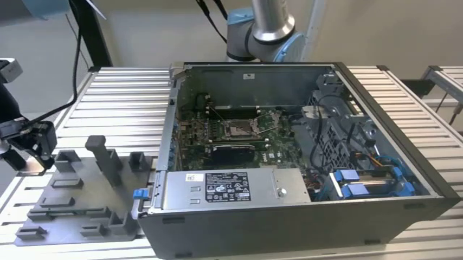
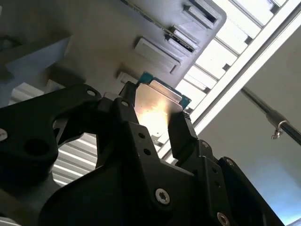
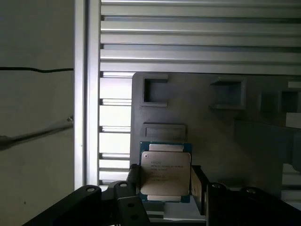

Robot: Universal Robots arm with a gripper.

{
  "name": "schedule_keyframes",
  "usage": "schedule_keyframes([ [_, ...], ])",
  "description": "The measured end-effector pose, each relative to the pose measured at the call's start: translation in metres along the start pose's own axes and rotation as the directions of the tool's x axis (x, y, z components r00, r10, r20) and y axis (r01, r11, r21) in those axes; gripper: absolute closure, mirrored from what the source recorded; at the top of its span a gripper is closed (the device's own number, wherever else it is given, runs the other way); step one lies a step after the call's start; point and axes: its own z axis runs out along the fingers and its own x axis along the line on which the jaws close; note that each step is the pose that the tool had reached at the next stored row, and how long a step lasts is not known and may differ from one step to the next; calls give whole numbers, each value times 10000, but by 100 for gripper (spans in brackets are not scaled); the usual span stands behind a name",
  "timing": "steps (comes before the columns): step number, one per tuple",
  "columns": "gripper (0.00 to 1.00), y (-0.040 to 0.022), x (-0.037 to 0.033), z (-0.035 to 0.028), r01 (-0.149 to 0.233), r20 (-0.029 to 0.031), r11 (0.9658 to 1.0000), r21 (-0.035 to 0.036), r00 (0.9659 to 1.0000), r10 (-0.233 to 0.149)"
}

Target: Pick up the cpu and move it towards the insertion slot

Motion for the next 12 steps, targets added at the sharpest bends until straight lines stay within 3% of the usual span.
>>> schedule_keyframes([
  [6,100,0,0,-7,6,-3,10000,3,10000,-6],
  [12,100,3,1,-126,5,0,10000,1,10000,-5],
])
